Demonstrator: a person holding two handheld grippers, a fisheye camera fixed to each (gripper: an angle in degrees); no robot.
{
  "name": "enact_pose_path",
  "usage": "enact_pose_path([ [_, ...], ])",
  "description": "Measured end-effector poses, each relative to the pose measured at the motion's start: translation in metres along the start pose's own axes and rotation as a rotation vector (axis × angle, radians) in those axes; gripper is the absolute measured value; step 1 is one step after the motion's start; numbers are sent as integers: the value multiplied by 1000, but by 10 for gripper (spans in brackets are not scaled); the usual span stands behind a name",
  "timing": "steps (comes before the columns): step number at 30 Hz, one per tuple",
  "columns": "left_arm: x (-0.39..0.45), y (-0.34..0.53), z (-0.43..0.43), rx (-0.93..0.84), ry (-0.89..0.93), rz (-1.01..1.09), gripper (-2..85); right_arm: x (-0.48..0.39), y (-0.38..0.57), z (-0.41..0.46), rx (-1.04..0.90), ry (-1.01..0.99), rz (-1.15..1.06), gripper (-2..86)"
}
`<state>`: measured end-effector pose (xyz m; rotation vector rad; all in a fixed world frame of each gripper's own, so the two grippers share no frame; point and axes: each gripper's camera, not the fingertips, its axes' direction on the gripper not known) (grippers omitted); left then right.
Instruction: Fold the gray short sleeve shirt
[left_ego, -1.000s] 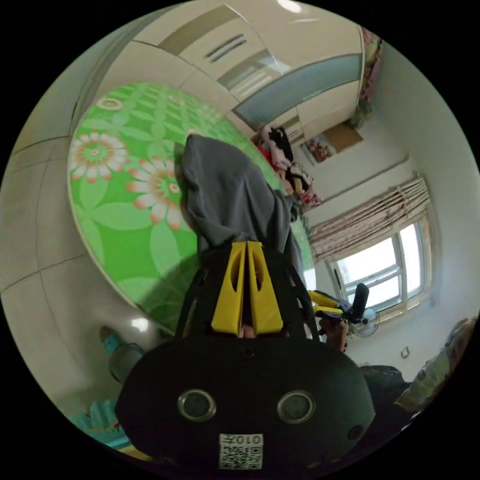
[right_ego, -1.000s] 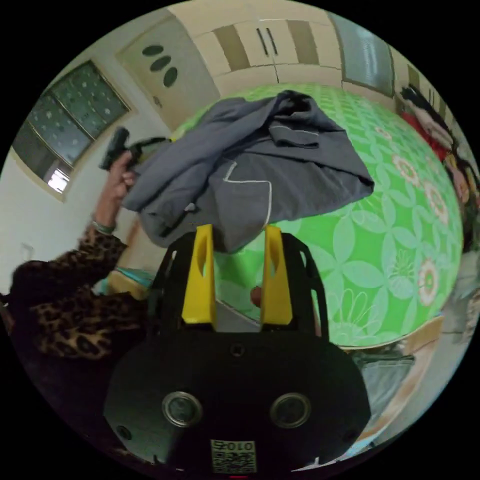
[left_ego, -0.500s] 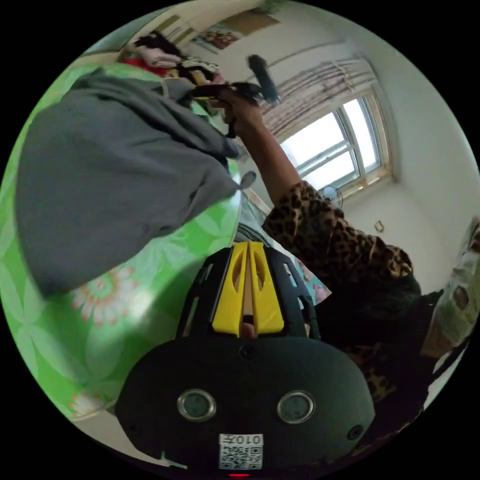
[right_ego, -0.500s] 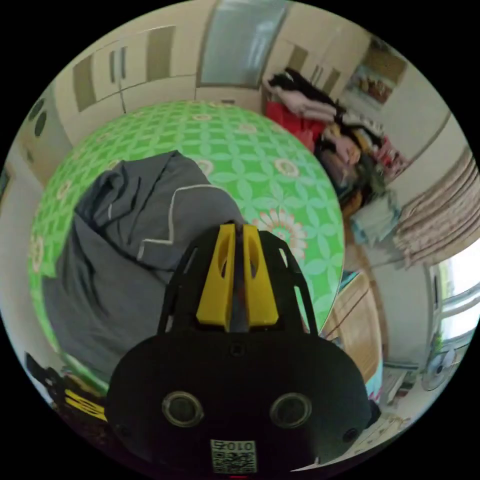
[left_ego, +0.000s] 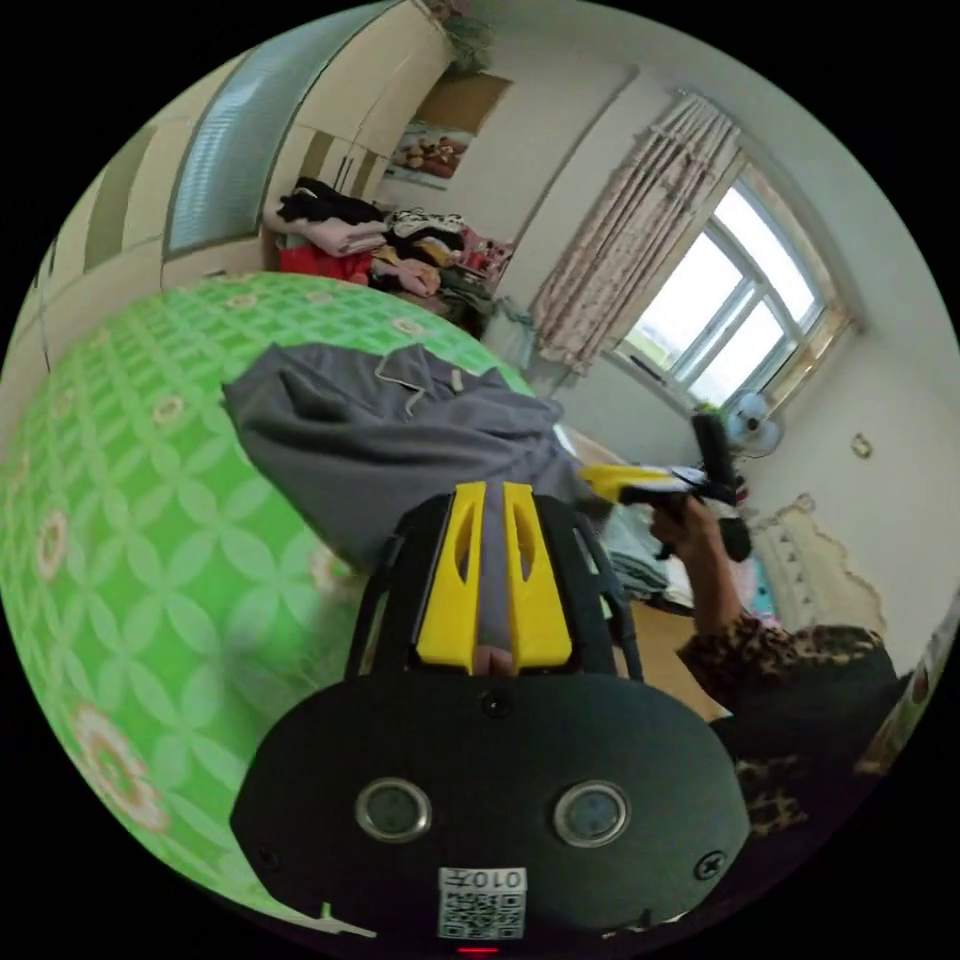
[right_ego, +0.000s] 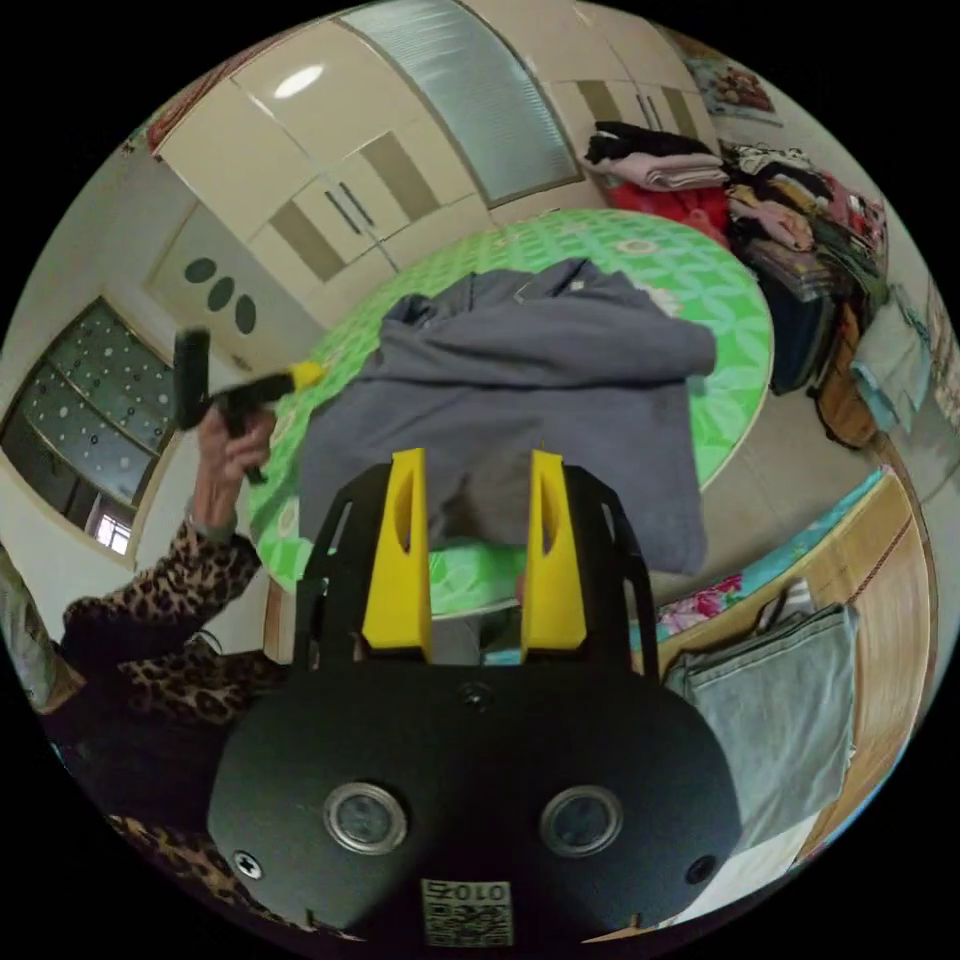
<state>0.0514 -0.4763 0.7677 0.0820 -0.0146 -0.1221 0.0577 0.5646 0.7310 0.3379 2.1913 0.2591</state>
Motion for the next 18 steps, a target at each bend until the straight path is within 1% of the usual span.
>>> enact_pose_path([
  [2, -5, -41, 18, -22, -115, 51, 12, -13, 4, 8, -5, 105, -18, 118],
  [4, -13, -65, 36, -58, -153, 72, 11, -22, -2, 24, -29, 274, -23, 88],
  [6, -34, -84, 64, -150, -172, 7, 6, -22, -14, 46, -122, 375, -48, 75],
  [7, -54, -89, 84, -235, -179, -91, 3, -23, -22, 52, -104, 425, -90, 70],
  [8, -73, -87, 100, -307, -163, -154, 0, -22, -28, 55, -112, 446, -100, 68],
  [9, -80, -83, 105, -323, -146, -163, 0, -16, -41, 60, -127, 466, -115, 64],
  [12, -110, -57, 97, -266, -26, -270, -2, 13, -88, 76, -150, 492, -134, 57],
  [14, -121, -32, 87, -250, 64, -355, -3, 38, -125, 86, -155, 468, -121, 55],
  [16, -116, -16, 82, -238, 117, -336, -3, 65, -173, 102, -144, 438, -103, 53],
  [18, -108, -7, 74, -222, 189, -280, -3, 76, -199, 114, -144, 474, -106, 52],
])
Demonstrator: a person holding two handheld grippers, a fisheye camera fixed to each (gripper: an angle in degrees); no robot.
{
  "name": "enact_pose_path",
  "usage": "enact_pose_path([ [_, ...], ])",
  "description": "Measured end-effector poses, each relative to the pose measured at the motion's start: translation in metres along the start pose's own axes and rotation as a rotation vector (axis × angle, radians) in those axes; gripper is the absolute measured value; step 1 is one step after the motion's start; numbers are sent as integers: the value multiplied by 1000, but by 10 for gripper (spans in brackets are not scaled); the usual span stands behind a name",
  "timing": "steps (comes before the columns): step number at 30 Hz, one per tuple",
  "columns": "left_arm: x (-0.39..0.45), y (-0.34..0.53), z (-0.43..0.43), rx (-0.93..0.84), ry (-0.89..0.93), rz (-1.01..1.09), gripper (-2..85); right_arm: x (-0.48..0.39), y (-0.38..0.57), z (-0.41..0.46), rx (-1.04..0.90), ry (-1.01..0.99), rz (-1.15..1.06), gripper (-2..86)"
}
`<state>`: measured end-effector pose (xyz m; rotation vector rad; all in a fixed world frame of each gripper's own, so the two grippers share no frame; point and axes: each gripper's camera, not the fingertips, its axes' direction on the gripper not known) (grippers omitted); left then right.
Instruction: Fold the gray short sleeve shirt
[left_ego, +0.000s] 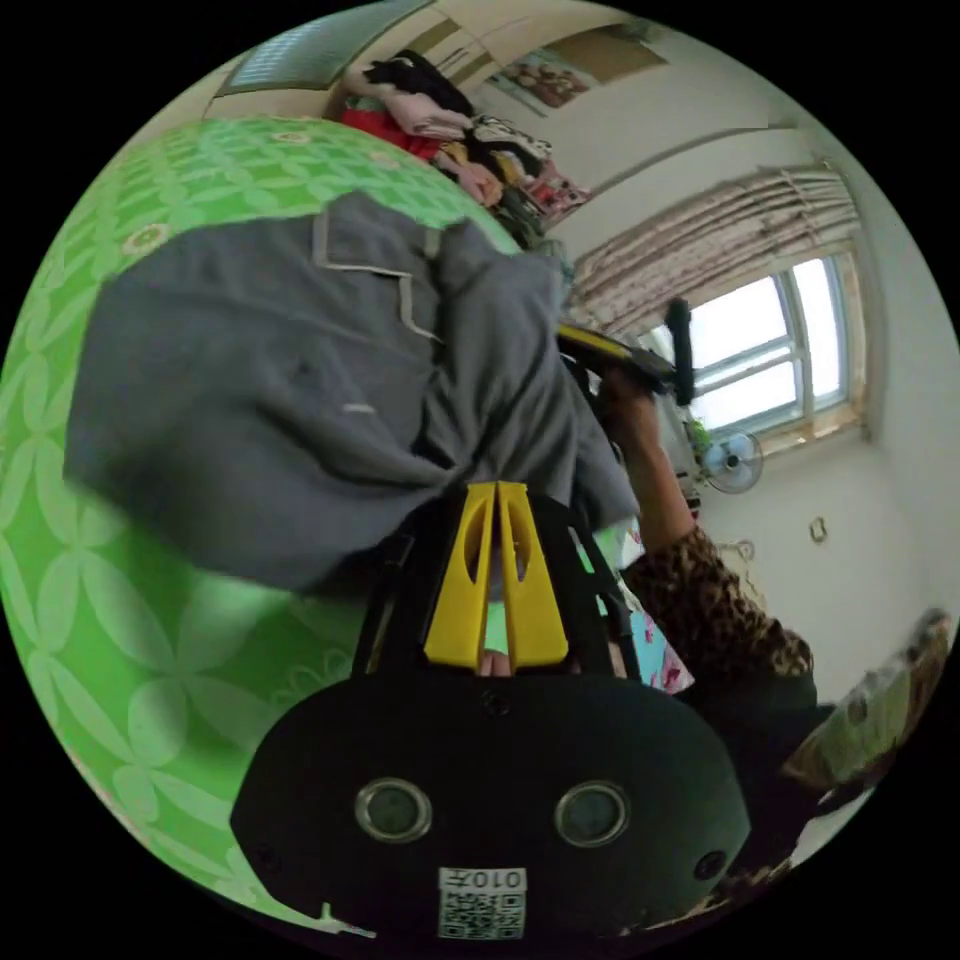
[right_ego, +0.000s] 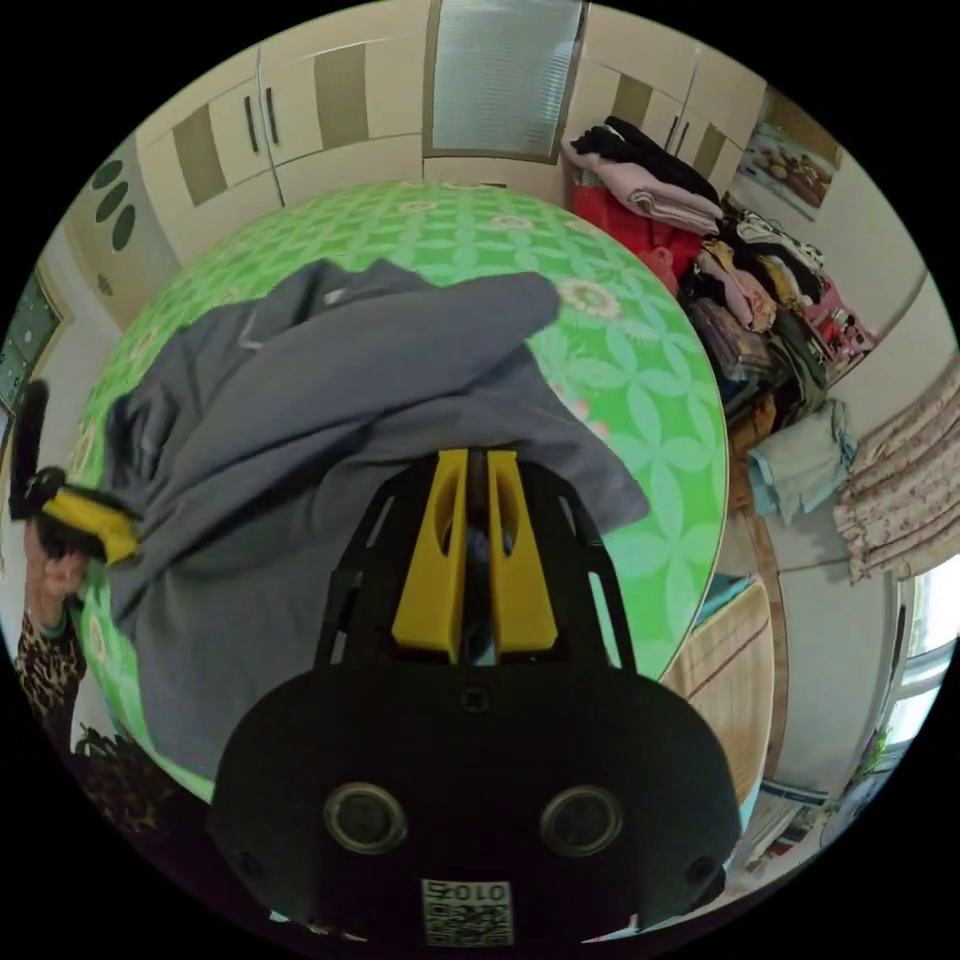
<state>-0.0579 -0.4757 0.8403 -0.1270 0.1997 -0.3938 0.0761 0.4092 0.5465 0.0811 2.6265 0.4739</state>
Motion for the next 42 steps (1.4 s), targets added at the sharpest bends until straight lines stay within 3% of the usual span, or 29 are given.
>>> enact_pose_path([
  [3, -1, 14, -31, 116, -45, 39, -3, 9, -14, 0, -44, 39, 37, 51],
  [5, -16, 21, -56, 192, -118, 13, -3, 13, 2, -12, 31, 78, 66, 51],
  [8, -47, 23, -69, 236, -83, -52, -3, 24, 32, -27, 110, 104, 113, 49],
  [11, -71, 18, -70, 270, -62, -120, -2, 46, 53, -43, 195, -140, 184, 46],
  [13, -75, 13, -76, 312, 15, -114, -1, 61, 61, -48, 264, -434, 193, 48],
  [16, -70, 8, -94, 428, 55, -79, 1, 53, 44, -32, 209, -731, 92, 53],
  [20, -92, -13, -86, 345, -167, -180, 14, 17, -5, -16, 153, -607, -20, 60],
  [24, -107, -21, -92, 320, -303, -173, 56, 8, -66, -12, 153, -155, -90, 58],
  [26, -113, -31, -102, 311, -348, -119, 87, 17, -84, -1, 128, -53, -126, 58],
  [28, -129, -46, -98, 246, -302, -114, 100, 41, -109, 32, -5, -129, -114, 81],
  [31, -154, -64, -83, 199, -296, -116, 97, 60, -127, 63, -52, -346, -130, 114],
  [33, -160, -70, -80, 194, -260, -89, 87, 60, -134, 75, -50, -362, -156, 127],
  [36, -151, -76, -60, 94, -242, 14, 50, 43, -143, 117, -205, -431, -256, 121],
  [38, -139, -72, -52, 94, -356, 64, 21, 34, -147, 119, -130, -428, -299, 94],
  [42, -156, -75, -62, 112, -347, 35, 2, 1, -190, 134, -94, -500, -312, 65],
])
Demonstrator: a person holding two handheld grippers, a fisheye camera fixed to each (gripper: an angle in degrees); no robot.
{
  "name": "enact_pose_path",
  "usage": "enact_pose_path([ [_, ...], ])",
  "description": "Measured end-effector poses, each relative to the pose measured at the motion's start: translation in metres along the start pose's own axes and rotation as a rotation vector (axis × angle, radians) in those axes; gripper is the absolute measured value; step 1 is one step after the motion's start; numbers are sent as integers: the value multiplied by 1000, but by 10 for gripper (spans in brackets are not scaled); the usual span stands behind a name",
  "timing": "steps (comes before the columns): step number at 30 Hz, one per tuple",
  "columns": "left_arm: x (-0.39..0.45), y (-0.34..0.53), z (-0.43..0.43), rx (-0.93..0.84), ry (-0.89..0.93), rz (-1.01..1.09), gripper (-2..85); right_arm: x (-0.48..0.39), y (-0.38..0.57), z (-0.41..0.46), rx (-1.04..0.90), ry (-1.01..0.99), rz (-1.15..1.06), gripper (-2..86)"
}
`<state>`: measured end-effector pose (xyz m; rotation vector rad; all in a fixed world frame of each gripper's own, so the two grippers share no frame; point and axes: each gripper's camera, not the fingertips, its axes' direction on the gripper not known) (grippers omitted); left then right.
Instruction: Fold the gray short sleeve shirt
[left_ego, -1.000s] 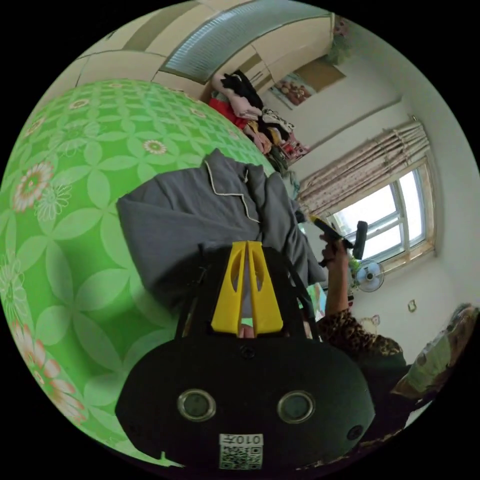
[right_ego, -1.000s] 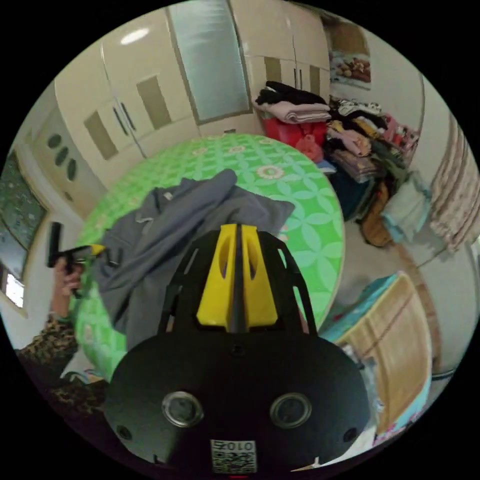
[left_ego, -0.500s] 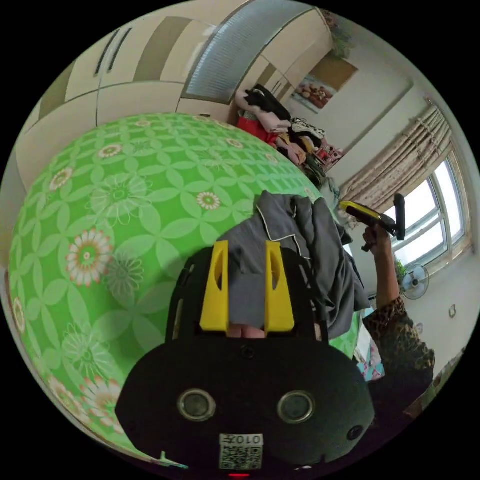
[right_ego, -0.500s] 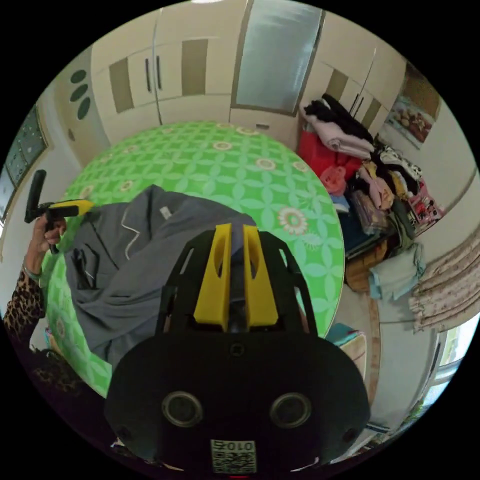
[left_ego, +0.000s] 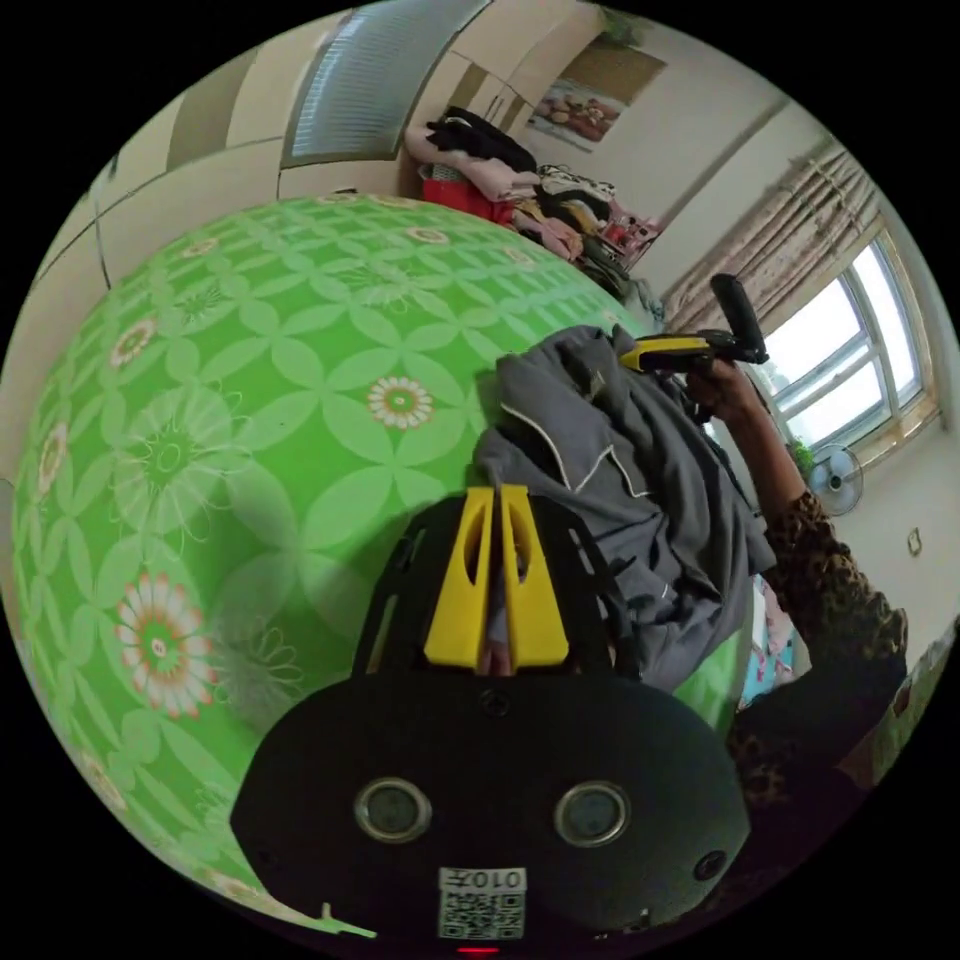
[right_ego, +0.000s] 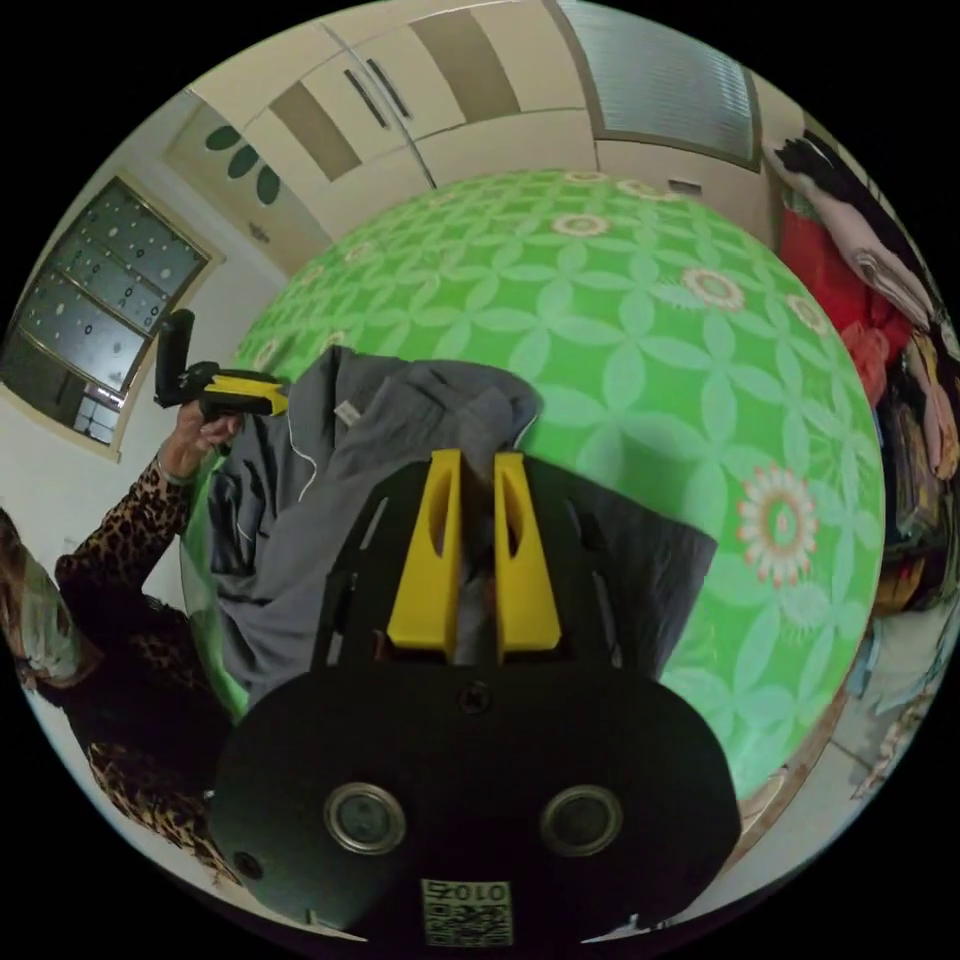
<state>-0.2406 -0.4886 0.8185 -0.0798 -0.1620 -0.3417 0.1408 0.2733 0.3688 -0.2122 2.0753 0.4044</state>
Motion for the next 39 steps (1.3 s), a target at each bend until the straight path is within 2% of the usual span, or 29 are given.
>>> enact_pose_path([
  [2, -29, -6, -16, 42, -155, -56, -1, -2, -27, 8, 23, 16, 23, 63],
  [6, -111, -18, -47, 71, -273, -249, -2, 14, -76, 16, 144, -46, 175, 69],
  [9, -164, -18, -59, 55, -92, -350, -2, 18, -97, 25, 153, -81, 223, 89],
  [14, -170, 22, -107, 287, 119, -277, -2, 22, -88, 8, 234, -101, 270, 109],
  [19, -167, 59, -124, 343, 187, -289, -2, 19, -83, 11, 145, -179, 266, 112],
  [22, -170, 82, -131, 369, 95, -380, -3, -4, -84, 10, 121, -39, 253, 50],
  [24, -182, 97, -136, 387, 122, -457, -3, -19, -80, 0, 146, -3, 233, 45],
  [26, -205, 125, -139, 431, 278, -592, -3, -32, -68, -21, 244, -14, 210, 43],
  [28, -214, 149, -141, 500, 402, -634, -2, -45, -54, -48, 322, -68, 187, 42],
  [31, -195, 168, -143, 523, 493, -603, -2, -62, -33, -79, 408, -226, 194, 41],
  [34, -156, 174, -145, 465, 453, -539, -2, -97, -12, -105, 425, -208, 180, 40],
  [39, -99, 206, -135, 407, 551, -524, -1, -161, 46, -138, 496, -305, 161, 40],
])
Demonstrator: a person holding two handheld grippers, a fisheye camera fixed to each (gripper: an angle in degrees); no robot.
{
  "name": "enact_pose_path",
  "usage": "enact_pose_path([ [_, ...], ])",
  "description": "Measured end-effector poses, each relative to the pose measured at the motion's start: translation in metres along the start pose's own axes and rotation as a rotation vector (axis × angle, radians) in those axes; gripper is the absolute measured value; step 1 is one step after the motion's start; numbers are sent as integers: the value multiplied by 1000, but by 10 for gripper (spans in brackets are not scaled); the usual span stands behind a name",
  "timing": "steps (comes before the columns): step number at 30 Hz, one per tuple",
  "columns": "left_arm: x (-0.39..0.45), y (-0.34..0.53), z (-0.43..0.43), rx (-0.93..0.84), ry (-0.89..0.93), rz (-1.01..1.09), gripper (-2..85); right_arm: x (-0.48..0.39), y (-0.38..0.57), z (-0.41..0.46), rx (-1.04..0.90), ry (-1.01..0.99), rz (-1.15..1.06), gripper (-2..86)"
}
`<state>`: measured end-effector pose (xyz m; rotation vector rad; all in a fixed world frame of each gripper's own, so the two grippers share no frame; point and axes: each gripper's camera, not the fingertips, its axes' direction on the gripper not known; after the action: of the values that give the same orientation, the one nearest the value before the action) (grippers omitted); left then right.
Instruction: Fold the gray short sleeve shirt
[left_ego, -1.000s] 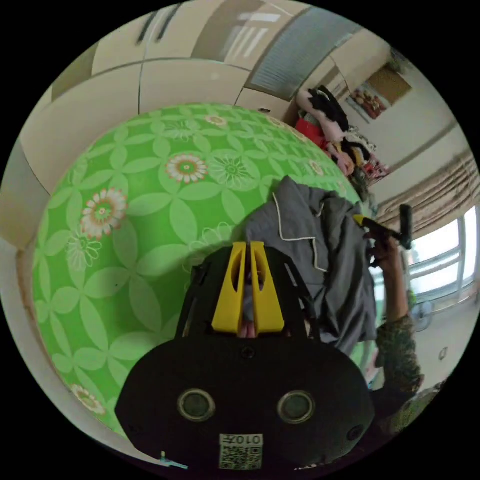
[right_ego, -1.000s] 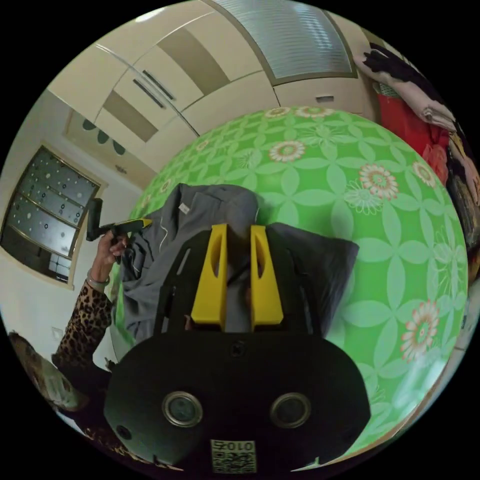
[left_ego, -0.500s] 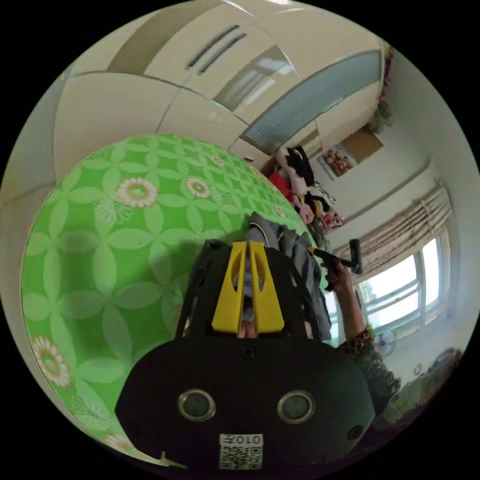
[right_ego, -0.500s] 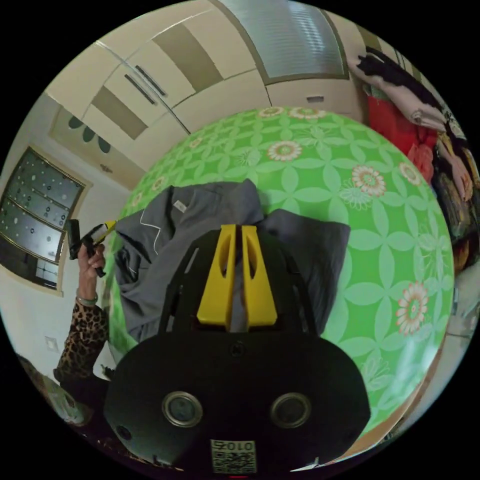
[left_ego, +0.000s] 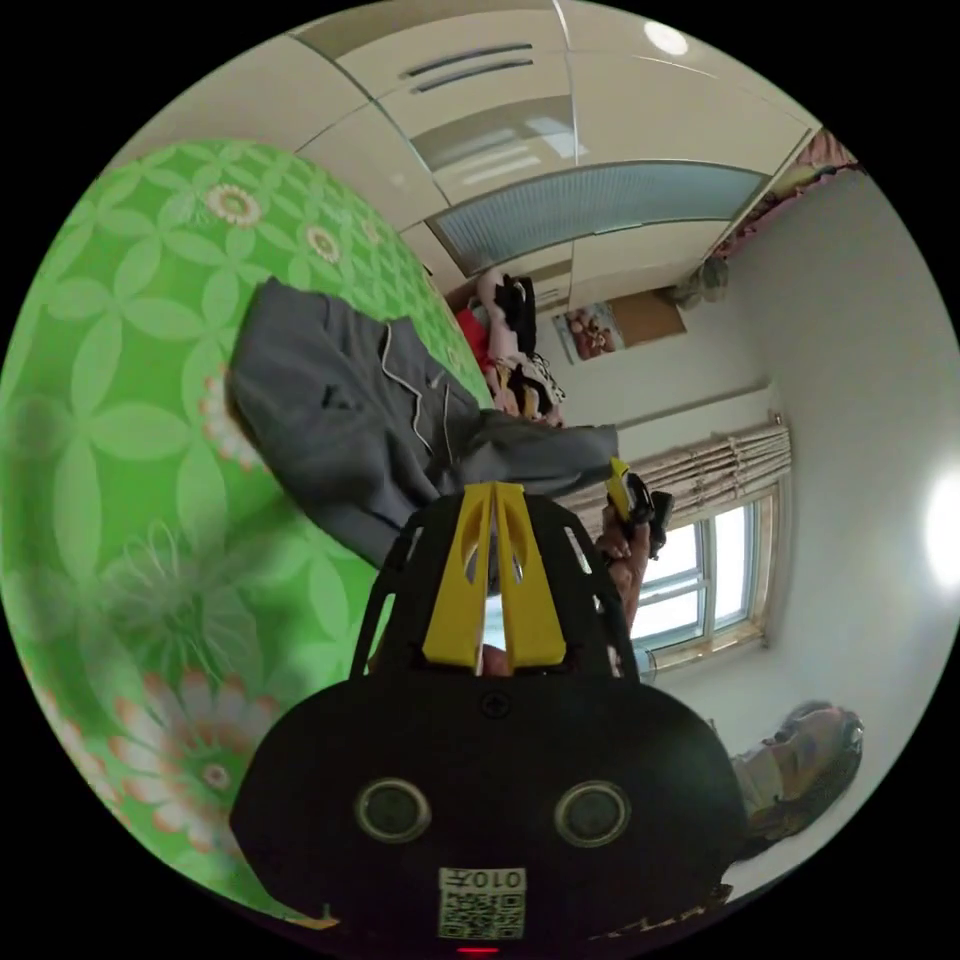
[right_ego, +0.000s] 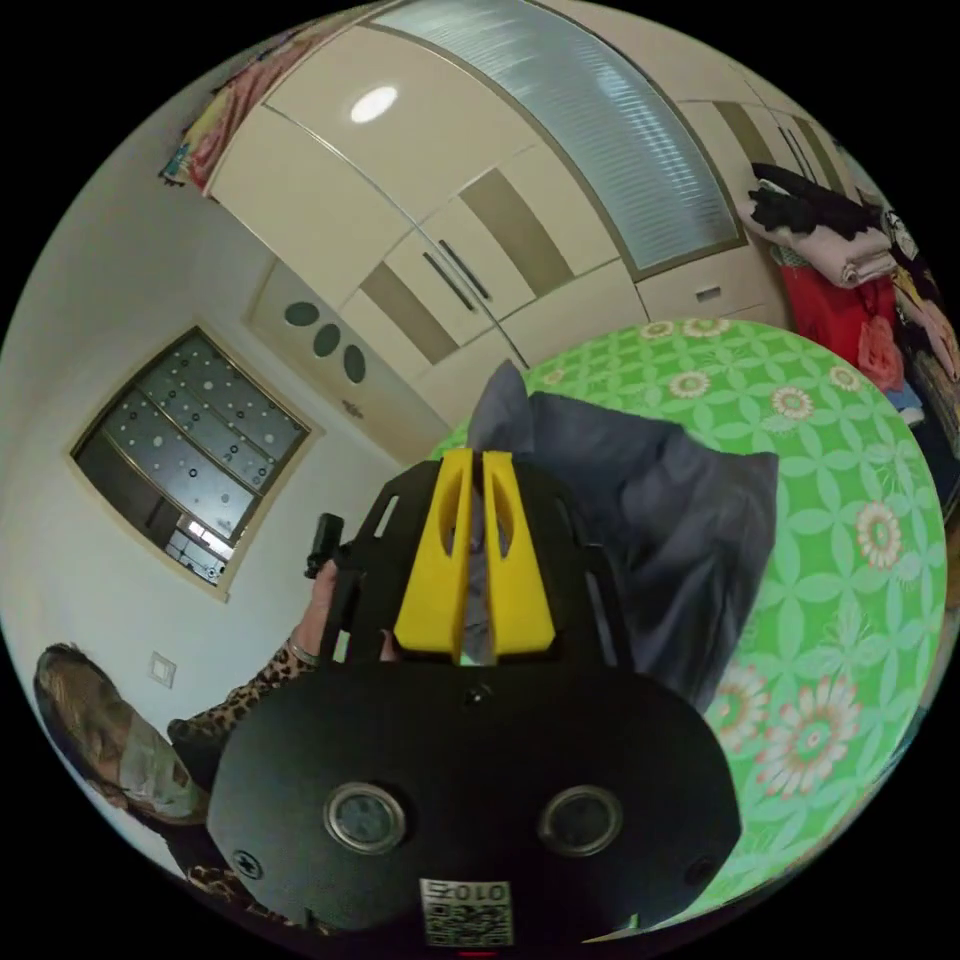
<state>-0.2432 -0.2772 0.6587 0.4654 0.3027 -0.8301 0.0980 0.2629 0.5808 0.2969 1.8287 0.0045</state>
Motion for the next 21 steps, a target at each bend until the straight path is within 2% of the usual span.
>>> enact_pose_path([
  [6, 27, 90, -9, -41, 70, 15, -1, -98, 130, -57, 170, -145, -54, 40],
  [11, 24, 175, -46, -1, 176, -15, -1, -155, 284, -70, 231, -80, -63, 40],
  [13, 20, 202, -61, 18, 170, -34, -1, -161, 342, -54, 139, 98, -29, 39],
  [14, 15, 219, -69, 28, 165, -54, -2, -160, 352, -45, 69, 111, -24, 39],
  [16, 9, 244, -80, 48, 167, -77, -2, -154, 386, -10, -218, 26, -41, 37],
  [18, 7, 265, -89, 64, 177, -85, -2, -155, 407, 0, -323, -108, -85, 34],
  [19, 8, 280, -92, 68, 172, -85, -2, -156, 415, 0, -356, -219, -108, 32],
  [21, 11, 299, -93, 49, 136, -85, -2, -151, 418, -11, -293, -254, -69, 32],
])
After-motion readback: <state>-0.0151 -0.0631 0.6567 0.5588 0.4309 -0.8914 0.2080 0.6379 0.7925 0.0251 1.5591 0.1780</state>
